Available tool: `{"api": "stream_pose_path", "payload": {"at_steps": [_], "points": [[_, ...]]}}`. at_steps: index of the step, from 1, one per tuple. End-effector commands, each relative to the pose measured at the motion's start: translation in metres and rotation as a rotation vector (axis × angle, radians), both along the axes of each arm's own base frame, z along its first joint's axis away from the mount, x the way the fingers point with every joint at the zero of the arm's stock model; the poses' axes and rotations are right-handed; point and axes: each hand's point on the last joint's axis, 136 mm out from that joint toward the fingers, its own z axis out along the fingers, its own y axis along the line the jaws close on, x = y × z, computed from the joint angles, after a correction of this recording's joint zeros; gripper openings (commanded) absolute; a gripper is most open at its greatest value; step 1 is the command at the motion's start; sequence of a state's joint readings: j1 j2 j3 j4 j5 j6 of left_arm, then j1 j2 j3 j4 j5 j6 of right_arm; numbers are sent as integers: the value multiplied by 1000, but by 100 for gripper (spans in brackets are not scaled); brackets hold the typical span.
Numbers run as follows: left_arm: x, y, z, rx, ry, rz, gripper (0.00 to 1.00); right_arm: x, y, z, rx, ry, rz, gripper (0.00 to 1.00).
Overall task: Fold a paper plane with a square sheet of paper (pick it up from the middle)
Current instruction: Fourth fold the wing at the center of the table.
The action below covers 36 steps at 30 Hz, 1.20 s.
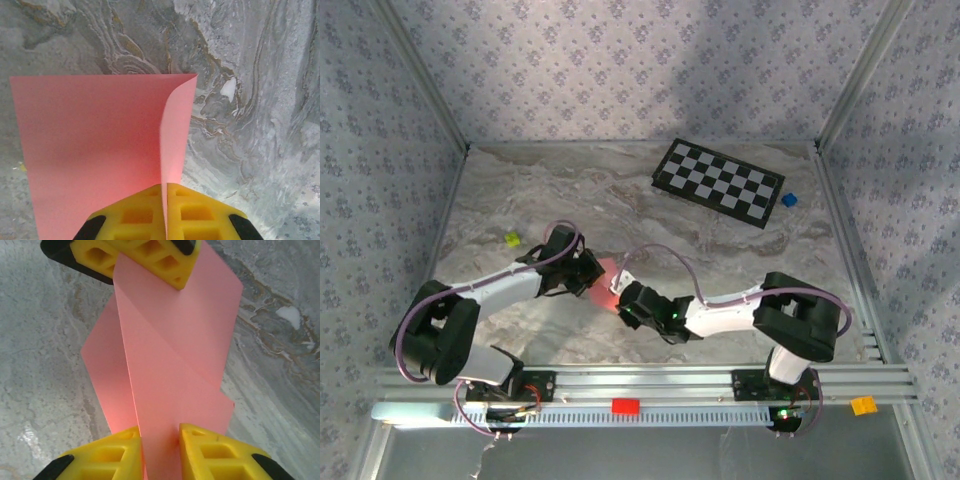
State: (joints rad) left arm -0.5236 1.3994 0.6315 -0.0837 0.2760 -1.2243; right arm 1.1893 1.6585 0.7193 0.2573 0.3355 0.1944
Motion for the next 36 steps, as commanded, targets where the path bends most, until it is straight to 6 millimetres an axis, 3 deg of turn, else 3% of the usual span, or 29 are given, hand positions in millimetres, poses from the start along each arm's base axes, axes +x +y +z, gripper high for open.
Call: {"api": "stream_pose_path", "payload": {"at_steps": [1, 10, 19, 31, 36], "points": [[-2, 3, 3, 3, 20, 12, 2, 7, -5, -1, -82, -87, -11, 27], [-1, 0, 3, -5, 23, 3, 0, 5, -5, -5, -139, -143, -17, 29], [-1, 2, 1, -3, 27, 6, 0, 3, -2, -3, -104, -134, -8, 20], [-1, 3, 1, -4, 29, 6, 0, 2, 2, 5, -29, -98, -21, 25], [-2, 2, 1, -6, 31, 5, 0, 3, 3, 1, -37, -83, -21, 17]]}}
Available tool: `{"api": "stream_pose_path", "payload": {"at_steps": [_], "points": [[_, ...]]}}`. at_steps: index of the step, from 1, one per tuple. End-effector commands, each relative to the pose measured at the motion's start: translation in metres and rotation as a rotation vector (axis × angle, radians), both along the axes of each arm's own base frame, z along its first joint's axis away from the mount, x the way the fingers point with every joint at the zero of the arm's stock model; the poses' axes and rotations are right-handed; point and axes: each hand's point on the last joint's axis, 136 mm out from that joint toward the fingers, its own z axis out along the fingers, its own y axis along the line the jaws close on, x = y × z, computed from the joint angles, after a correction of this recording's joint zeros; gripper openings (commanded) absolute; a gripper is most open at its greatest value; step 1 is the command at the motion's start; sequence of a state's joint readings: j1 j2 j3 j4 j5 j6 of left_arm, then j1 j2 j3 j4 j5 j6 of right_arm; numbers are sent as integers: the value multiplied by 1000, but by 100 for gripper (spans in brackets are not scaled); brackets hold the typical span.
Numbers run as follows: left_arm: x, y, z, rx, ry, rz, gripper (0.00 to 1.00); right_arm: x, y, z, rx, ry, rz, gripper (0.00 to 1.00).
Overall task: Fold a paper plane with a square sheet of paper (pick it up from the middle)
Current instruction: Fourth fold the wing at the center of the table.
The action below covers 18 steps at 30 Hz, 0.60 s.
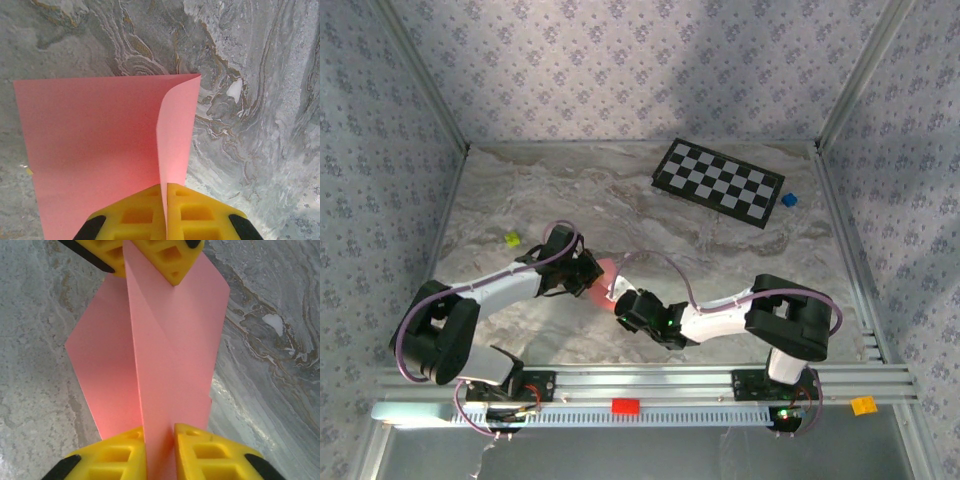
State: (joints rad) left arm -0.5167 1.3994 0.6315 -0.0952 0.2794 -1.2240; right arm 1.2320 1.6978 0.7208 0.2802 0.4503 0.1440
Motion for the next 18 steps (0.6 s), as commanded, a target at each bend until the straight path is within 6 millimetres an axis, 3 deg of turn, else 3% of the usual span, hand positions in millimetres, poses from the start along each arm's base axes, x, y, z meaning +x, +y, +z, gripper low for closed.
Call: {"api": "stream_pose_path", "payload": {"at_steps": [1, 10, 14, 18], "points": [[-1, 0, 2, -9, 19, 1, 0, 3, 3, 5, 29, 14, -15, 16], [1, -1, 5, -11, 9, -2, 2, 3, -2, -1, 21, 46, -44, 5], [4, 0, 10, -10, -5, -3, 14, 5, -3, -3, 53, 84, -73, 1], [3, 3, 18, 1, -29, -3, 35, 5, -3, -7, 92, 140, -101, 0]]}}
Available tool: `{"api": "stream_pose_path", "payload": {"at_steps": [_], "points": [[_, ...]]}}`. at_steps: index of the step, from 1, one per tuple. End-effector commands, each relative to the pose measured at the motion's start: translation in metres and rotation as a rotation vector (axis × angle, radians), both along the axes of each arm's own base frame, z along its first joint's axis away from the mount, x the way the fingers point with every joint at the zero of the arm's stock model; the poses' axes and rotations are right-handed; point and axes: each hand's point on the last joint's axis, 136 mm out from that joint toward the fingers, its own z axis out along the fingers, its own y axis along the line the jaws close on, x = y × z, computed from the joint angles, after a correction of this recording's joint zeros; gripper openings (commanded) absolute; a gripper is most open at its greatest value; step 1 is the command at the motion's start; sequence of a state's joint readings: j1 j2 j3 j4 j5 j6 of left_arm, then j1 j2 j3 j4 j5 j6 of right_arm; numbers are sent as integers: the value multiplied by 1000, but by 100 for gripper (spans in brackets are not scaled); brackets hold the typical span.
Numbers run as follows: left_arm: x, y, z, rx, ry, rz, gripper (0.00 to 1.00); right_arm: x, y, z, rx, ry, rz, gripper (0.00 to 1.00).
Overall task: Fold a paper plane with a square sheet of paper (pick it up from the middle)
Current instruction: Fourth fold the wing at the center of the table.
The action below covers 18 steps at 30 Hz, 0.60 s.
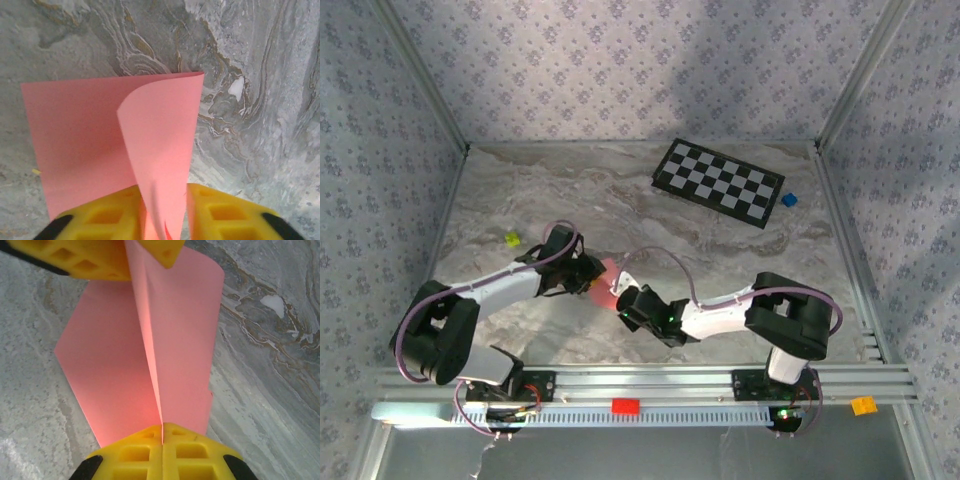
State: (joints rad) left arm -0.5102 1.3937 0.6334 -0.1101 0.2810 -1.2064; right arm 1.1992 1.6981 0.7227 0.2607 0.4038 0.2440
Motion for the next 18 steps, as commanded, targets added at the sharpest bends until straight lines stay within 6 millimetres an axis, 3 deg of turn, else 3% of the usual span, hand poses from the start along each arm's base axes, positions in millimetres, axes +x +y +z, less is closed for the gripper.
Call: {"api": "stream_pose_path", "payload": {"at_steps": [1, 6, 12, 18], "points": [[3, 3, 19, 0, -31, 9, 40, 0, 1, -3, 44, 76, -44, 0], [-5, 17, 29, 40, -56, 35, 48, 0, 4, -12, 93, 158, -61, 0], [-15, 26, 32, 38, -68, 57, 49, 0, 3, -19, 134, 245, -86, 2], [-21, 28, 30, 12, -74, 70, 39, -2, 4, -23, 198, 328, -87, 3]]}}
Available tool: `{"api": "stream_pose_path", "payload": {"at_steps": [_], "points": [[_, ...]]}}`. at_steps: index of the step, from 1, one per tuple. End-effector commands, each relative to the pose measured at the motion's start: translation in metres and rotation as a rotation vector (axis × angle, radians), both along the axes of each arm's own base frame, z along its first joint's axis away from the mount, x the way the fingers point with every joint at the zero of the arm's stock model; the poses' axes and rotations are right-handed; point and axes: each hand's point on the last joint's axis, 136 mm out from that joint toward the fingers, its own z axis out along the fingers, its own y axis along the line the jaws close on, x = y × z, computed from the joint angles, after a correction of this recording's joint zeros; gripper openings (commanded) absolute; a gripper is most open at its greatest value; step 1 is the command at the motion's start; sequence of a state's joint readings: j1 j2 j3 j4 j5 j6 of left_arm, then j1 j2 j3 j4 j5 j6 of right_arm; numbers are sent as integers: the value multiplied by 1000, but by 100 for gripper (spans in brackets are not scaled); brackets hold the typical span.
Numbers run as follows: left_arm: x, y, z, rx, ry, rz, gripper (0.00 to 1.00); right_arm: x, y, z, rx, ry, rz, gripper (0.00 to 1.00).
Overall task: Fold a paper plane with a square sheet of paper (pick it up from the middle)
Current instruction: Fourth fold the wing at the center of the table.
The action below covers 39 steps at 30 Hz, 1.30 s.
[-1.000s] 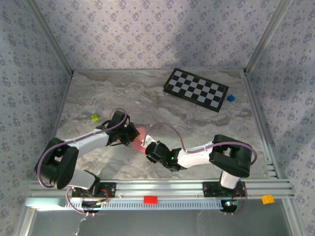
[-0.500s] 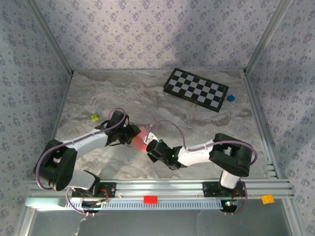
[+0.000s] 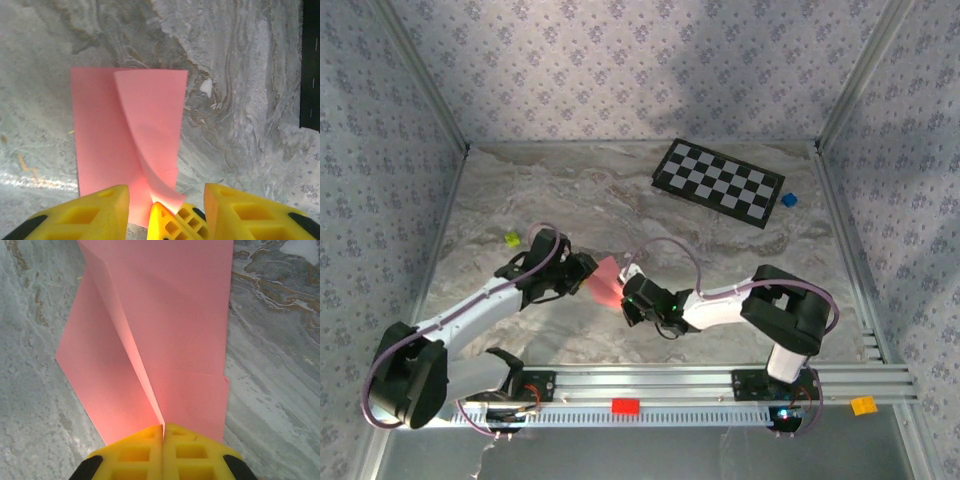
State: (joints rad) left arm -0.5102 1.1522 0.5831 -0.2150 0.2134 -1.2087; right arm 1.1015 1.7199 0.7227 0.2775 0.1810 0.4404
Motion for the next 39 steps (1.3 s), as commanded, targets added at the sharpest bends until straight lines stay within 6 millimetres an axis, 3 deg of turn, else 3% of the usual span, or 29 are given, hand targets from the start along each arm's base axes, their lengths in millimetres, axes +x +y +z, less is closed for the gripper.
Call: {"api": "stream_pose_path", "payload": {"at_steps": [1, 8, 12, 22, 39], "points": [[-7, 6, -6, 2, 21, 24, 35, -6, 1, -10, 53, 96, -11, 3], [-6, -8, -4, -43, -4, -27, 9, -3, -1, -9, 122, 177, -29, 3], [-2, -24, -2, -92, -37, -68, 0, -3, -1, -10, 165, 208, -50, 3], [5, -48, -8, -155, -90, -114, 0, -3, 0, -19, 262, 383, -102, 3], [16, -58, -24, -165, -108, -130, 0, -3, -4, -32, 337, 570, -184, 4]]}}
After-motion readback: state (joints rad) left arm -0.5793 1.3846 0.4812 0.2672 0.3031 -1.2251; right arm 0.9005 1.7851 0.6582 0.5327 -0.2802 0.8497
